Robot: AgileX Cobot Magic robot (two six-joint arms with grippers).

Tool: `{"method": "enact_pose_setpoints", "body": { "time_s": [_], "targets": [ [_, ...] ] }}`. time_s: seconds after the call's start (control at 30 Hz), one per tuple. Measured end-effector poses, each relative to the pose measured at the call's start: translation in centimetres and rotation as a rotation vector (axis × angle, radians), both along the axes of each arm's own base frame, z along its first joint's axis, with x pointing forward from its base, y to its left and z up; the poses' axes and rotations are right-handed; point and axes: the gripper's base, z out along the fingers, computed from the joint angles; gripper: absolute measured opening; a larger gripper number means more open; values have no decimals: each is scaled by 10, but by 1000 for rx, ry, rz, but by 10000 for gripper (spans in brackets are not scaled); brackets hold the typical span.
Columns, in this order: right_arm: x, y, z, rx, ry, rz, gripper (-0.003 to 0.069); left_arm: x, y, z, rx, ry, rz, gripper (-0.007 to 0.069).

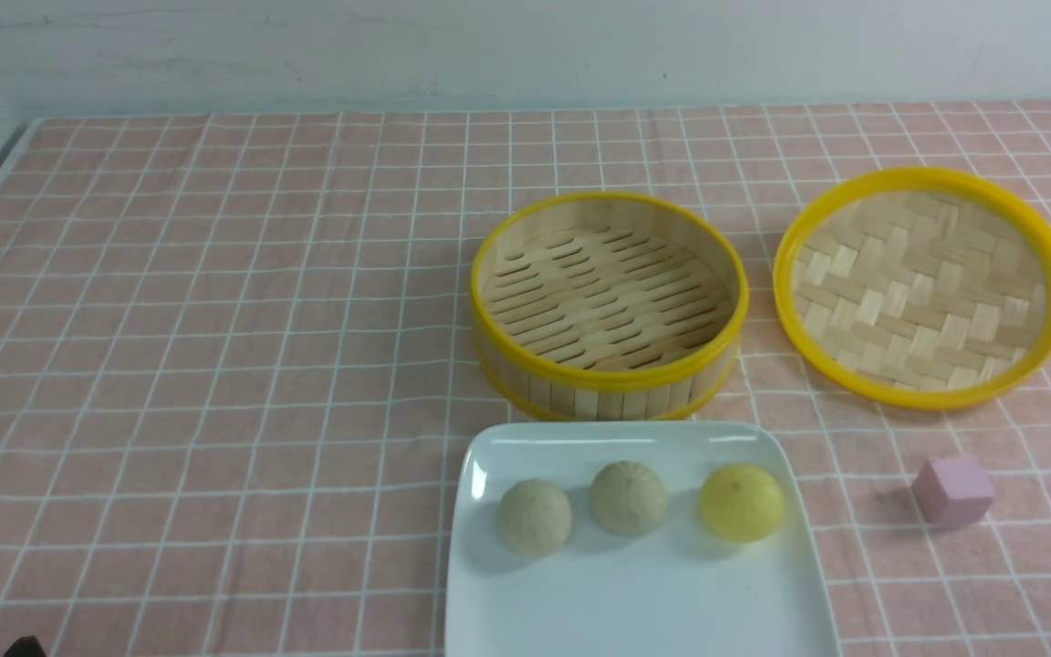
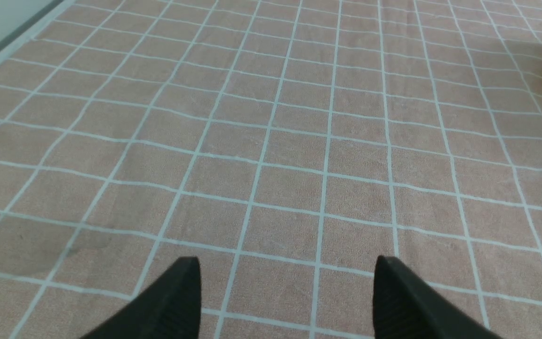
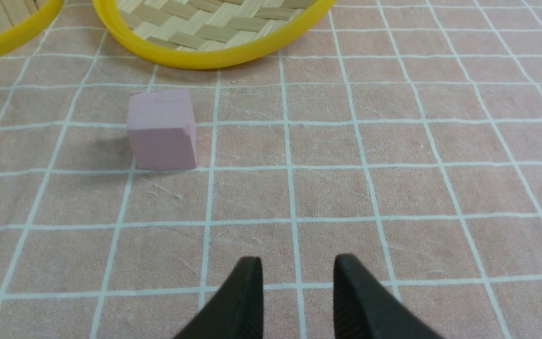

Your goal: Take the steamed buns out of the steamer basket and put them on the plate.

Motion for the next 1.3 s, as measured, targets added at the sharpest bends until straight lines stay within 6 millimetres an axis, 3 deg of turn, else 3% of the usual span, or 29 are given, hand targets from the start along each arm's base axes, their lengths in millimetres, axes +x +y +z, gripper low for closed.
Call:
{"method": "enact_pose_setpoints", "body": {
  "time_s": [1.3],
  "targets": [
    [0,0,0,0,1,0,239,0,0,0,4,0,-10,494]
  ]
}}
